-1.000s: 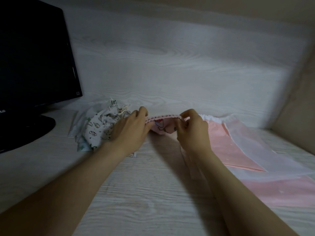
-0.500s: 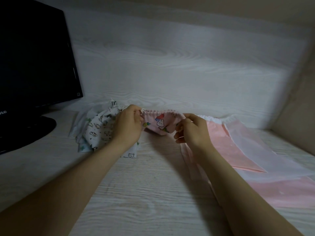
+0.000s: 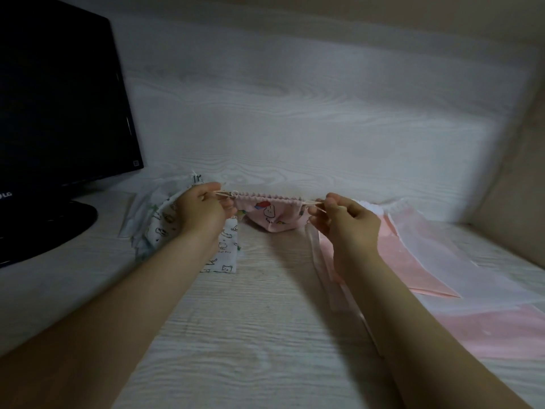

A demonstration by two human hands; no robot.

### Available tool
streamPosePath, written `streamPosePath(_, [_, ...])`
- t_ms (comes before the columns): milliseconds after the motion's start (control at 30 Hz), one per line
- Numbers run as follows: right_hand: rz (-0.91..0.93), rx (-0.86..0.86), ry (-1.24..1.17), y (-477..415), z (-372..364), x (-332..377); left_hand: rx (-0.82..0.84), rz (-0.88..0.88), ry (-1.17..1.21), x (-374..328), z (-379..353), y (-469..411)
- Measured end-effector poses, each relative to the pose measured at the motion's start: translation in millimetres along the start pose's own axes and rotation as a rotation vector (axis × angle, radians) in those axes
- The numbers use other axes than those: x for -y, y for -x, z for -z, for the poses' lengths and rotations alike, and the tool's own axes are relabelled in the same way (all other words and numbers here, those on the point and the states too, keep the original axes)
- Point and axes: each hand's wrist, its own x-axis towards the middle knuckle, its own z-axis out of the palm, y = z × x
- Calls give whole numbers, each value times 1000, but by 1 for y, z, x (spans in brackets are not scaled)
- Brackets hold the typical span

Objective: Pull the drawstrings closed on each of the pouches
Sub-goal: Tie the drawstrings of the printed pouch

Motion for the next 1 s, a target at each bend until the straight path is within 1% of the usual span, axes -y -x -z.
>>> streamPosePath(100, [-70, -53, -125, -1, -2, 2, -22, 89, 138, -6, -2, 5])
streamPosePath(167, [-99, -69, -166, 0, -3, 2, -35, 139, 216, -11, -4, 8])
streamPosePath(300, [-147, -63, -250, 0, -3, 0, -69, 233, 339, -17, -3, 9])
streamPosePath(400, [-155, -86, -284, -2, -3, 1, -109, 270, 356, -19, -2, 9])
streamPosePath(500, [-151, -122, -335, -5, -1, 1, -146, 261, 344, -23, 0, 8])
streamPosePath(567, [-131, -109, -326, -6, 0, 1, -139, 231, 290, -25, 1, 8])
streamPosePath(600, [-105, -79, -293, -6, -1, 2, -109, 199, 227, -24, 1, 7])
streamPosePath(667, [-16, 21, -141, -5, -2, 2, 6, 87, 1, -22, 0, 5])
streamPosePath(700, [60, 79, -20, -5, -2, 0, 80, -5, -139, -22, 0, 5])
streamPosePath(767, [238, 179, 277, -5, -4, -5, 233, -227, -397, -23, 2, 9])
streamPosePath(833, [375, 259, 578, -2, -4, -9, 367, -458, -631, -22, 5, 15])
streamPosePath(900, [475, 324, 819, 1, -3, -13, 439, -667, -831, -17, 9, 18])
streamPosePath(933, [521, 354, 918, 1, -3, -15, 467, -732, -898, -13, 10, 17])
streamPosePath(1000, [547, 418, 1055, 0, -3, -20, 532, -761, -950, -10, 11, 17])
